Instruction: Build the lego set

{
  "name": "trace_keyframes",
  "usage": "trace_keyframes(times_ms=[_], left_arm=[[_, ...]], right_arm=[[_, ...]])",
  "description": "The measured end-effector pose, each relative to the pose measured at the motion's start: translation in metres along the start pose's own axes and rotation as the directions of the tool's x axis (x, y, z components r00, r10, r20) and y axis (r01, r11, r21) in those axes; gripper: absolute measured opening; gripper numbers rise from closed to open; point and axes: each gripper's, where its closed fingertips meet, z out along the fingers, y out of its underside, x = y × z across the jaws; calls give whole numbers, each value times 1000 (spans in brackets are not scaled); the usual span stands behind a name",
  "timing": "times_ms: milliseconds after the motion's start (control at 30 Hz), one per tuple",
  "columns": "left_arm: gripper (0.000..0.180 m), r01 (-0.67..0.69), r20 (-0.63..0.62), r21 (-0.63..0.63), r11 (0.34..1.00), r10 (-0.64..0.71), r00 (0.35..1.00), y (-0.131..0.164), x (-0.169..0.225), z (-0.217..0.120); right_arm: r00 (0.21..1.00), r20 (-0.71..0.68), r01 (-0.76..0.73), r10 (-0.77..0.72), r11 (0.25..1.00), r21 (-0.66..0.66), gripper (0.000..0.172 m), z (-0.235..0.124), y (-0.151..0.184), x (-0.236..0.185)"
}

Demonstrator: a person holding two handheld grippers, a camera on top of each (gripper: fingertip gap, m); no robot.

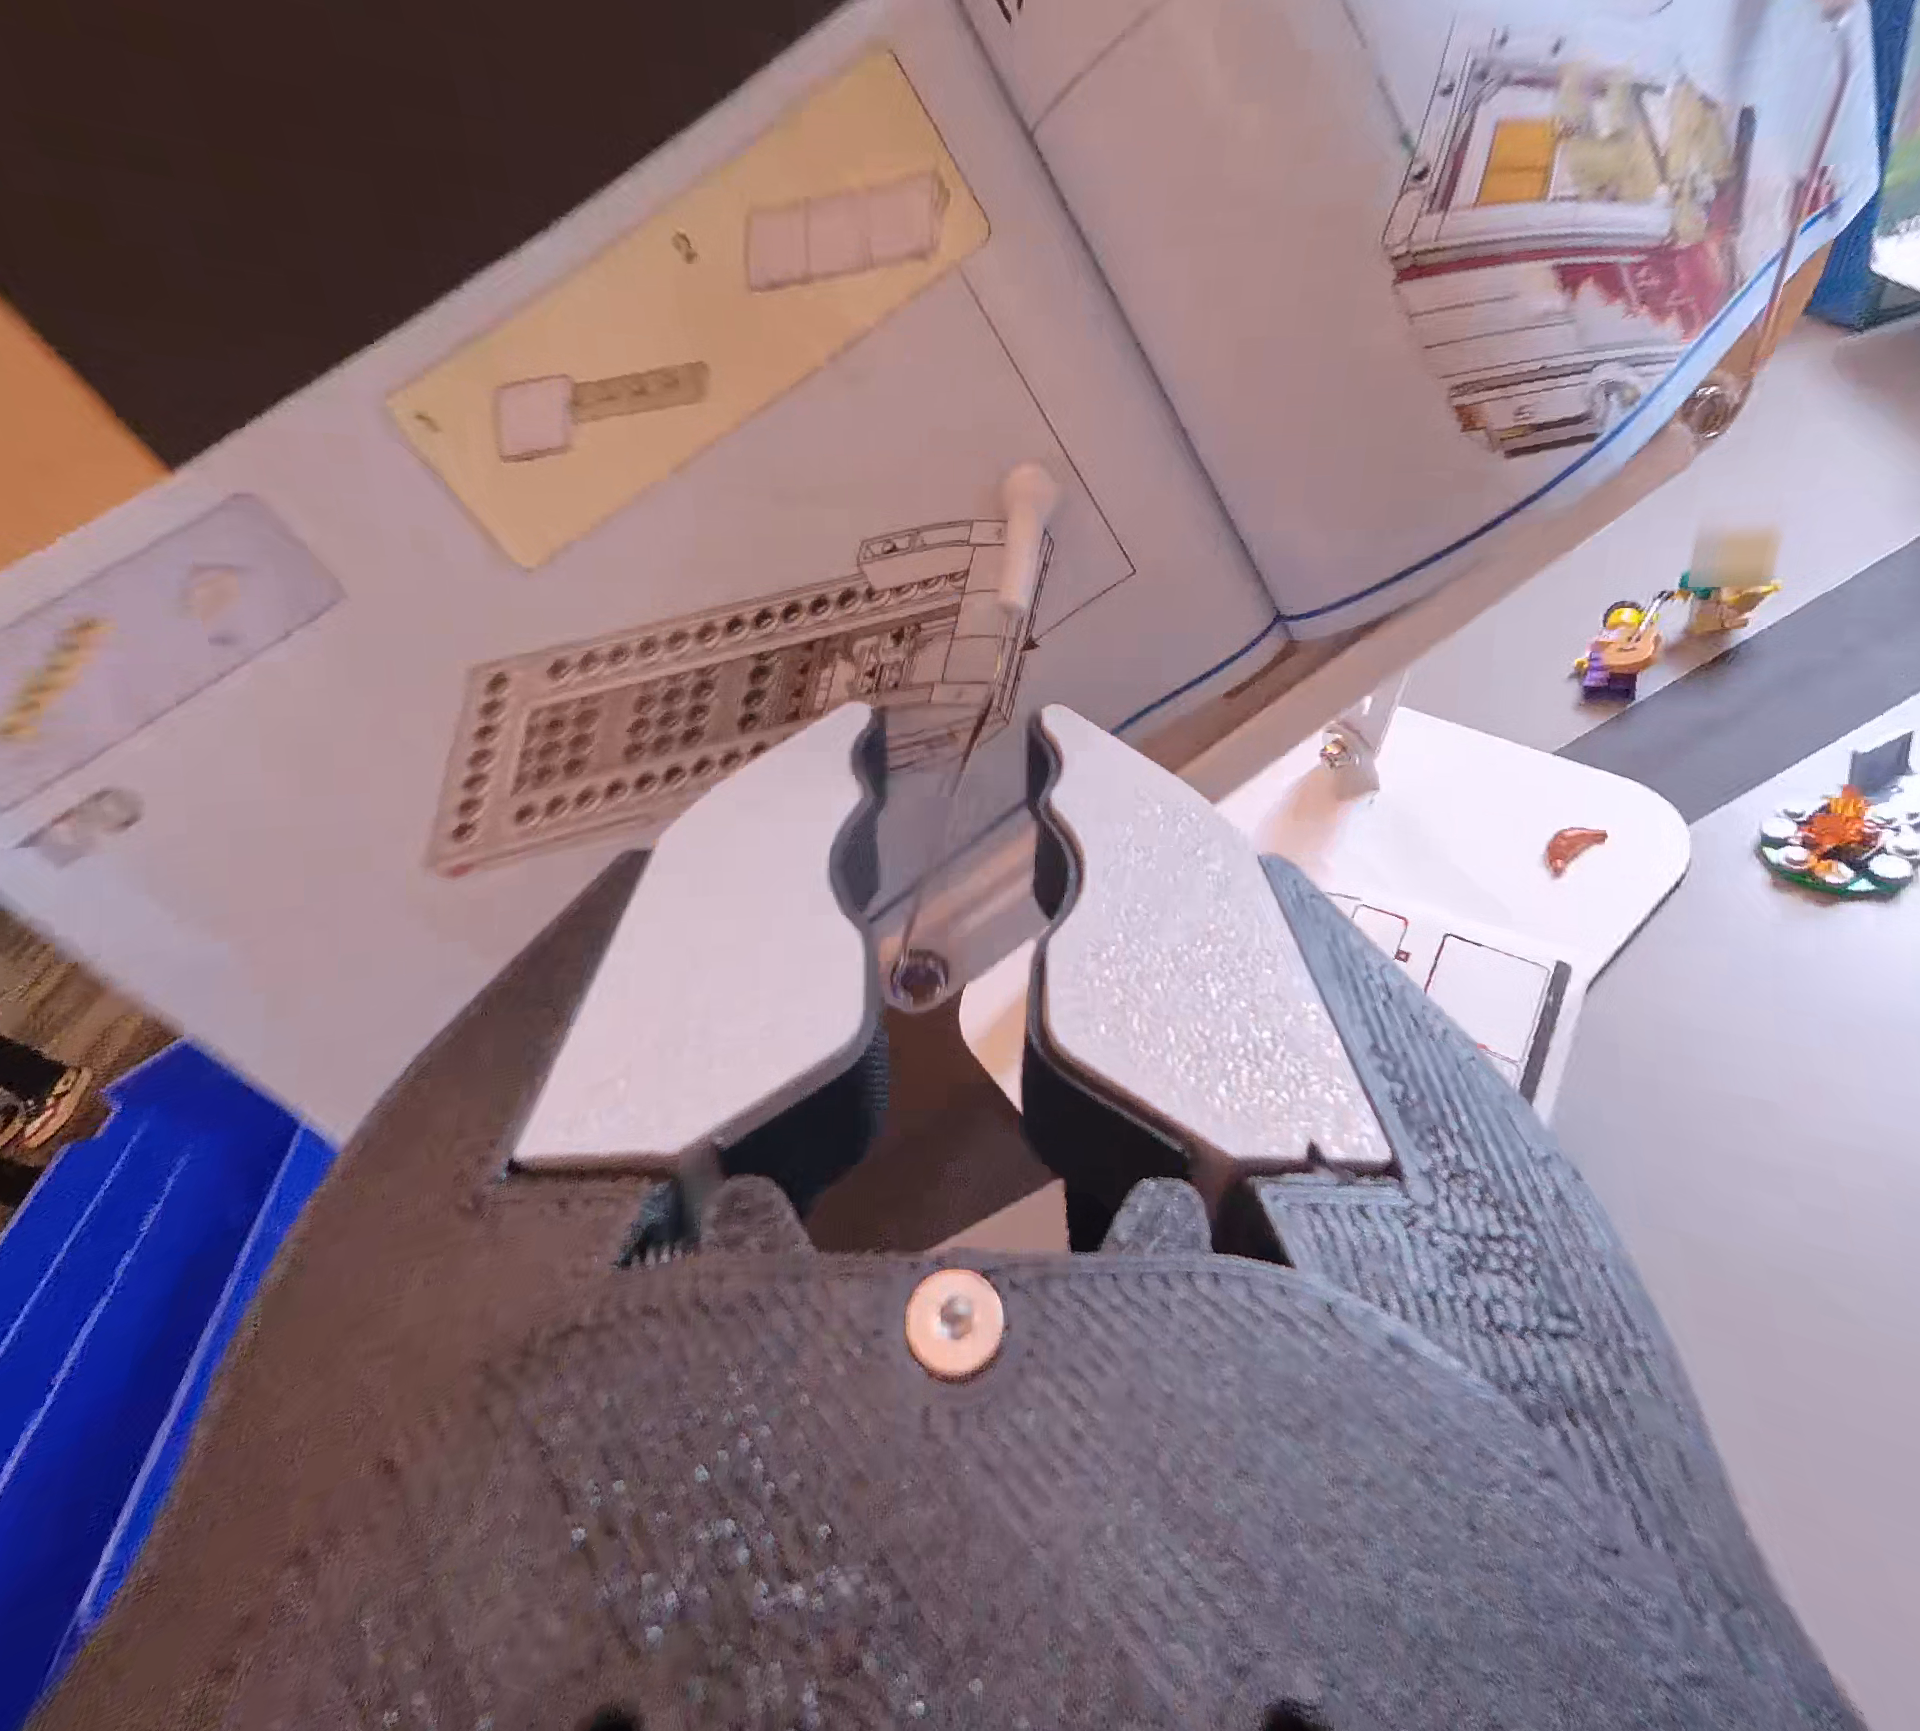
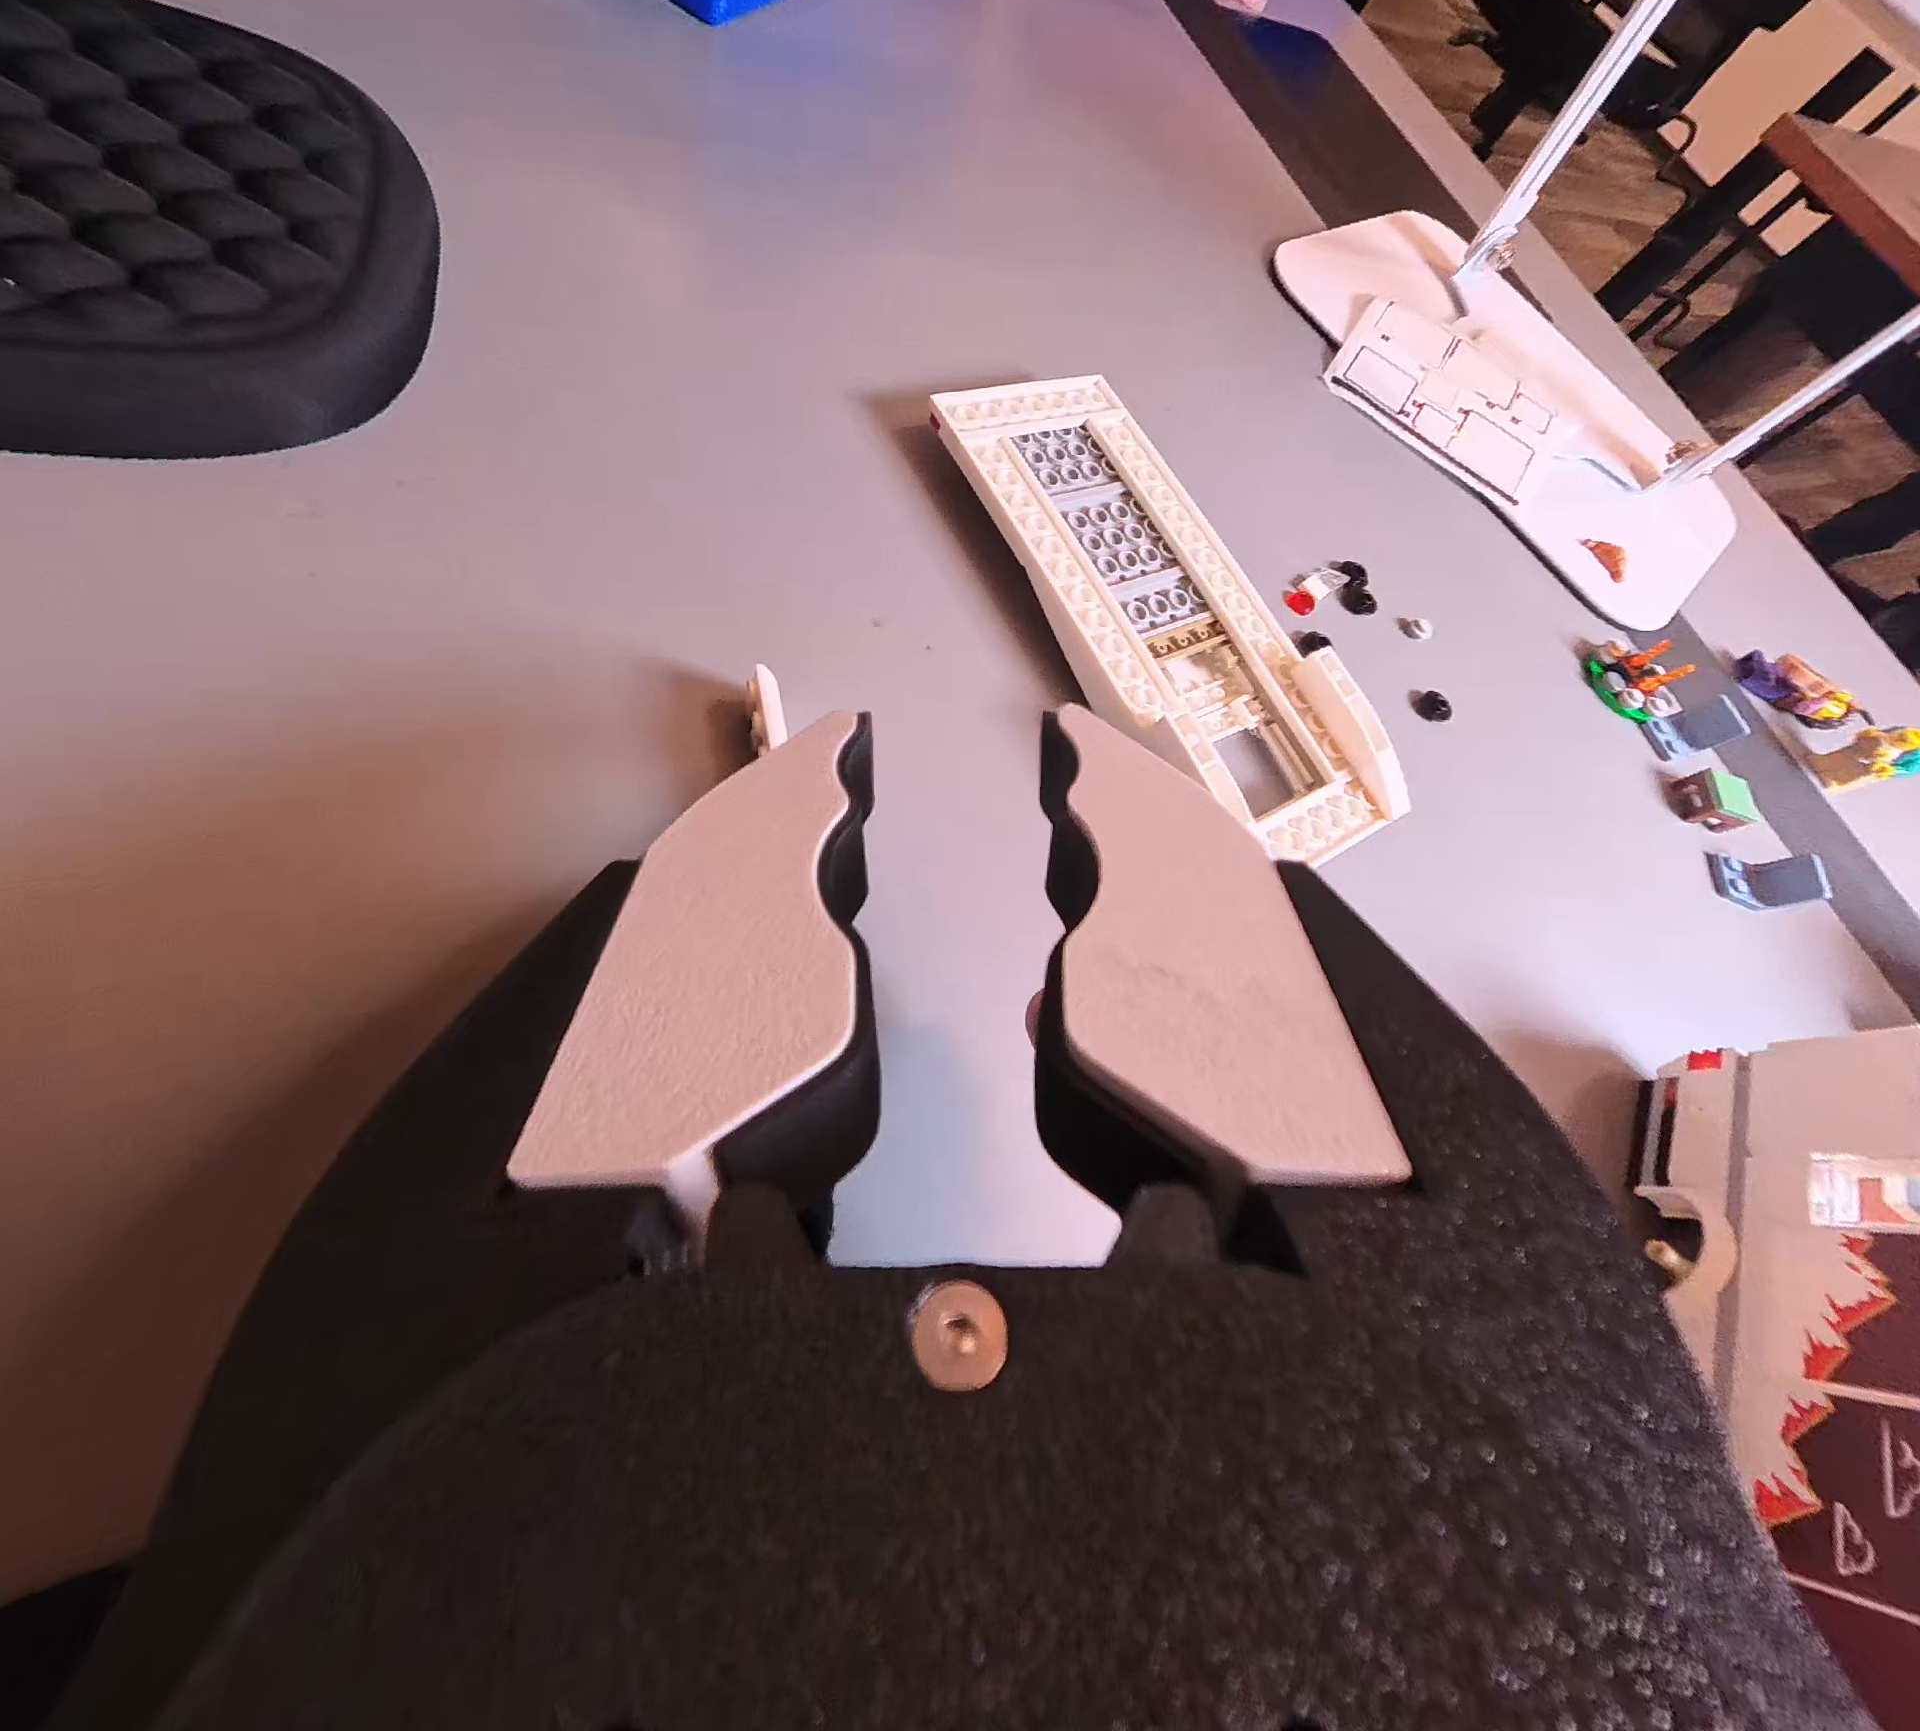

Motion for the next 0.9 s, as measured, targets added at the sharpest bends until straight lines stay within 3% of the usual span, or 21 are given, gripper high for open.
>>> trace_keyframes(times_ms=[67,100,133,200,233,367,433,500,567,633,767,900], left_arm=[[2,-24,17,9,1000,24,1000,-1,-6,6],[1,41,50,22,999,-42,998,-2,-14,4],[0,184,47,53,981,-187,981,-1,-21,2],[1,496,-47,98,863,-494,868,2,-30,-3],[1,553,-66,102,827,-549,833,3,-33,-4],[1,530,-52,83,844,-527,848,5,-35,-7],[25,548,-44,90,832,-546,836,5,-36,-14],[34,556,-50,152,817,-556,830,-2,-31,-33],[34,492,-147,171,854,-471,870,-12,3,-57],[36,391,-323,101,915,-341,883,-9,58,-81],[57,118,-620,-78,990,-141,772,43,154,-134],[83,-204,-748,-177,963,3,664,102,200,-159]], right_arm=[[1000,-13,5,-4,1000,18,27,-2,-2,2],[1000,-16,1,0,1000,24,27,-2,-3,3],[1000,-15,-7,7,1000,28,27,-3,-3,3],[1000,-8,-22,23,999,31,27,-2,-3,3],[1000,-2,-26,27,999,29,27,-2,-3,2],[1000,-2,-17,17,1000,17,27,0,-1,1],[1000,-7,-20,20,1000,19,27,-1,-2,2],[999,-8,-31,31,999,23,27,-2,-2,4],[999,-1,-39,39,999,15,27,-3,0,5],[999,28,-38,38,999,-5,28,-6,2,3],[989,143,-18,25,999,-48,28,-10,5,-11],[966,255,-21,45,995,-94,30,-10,12,-28]])
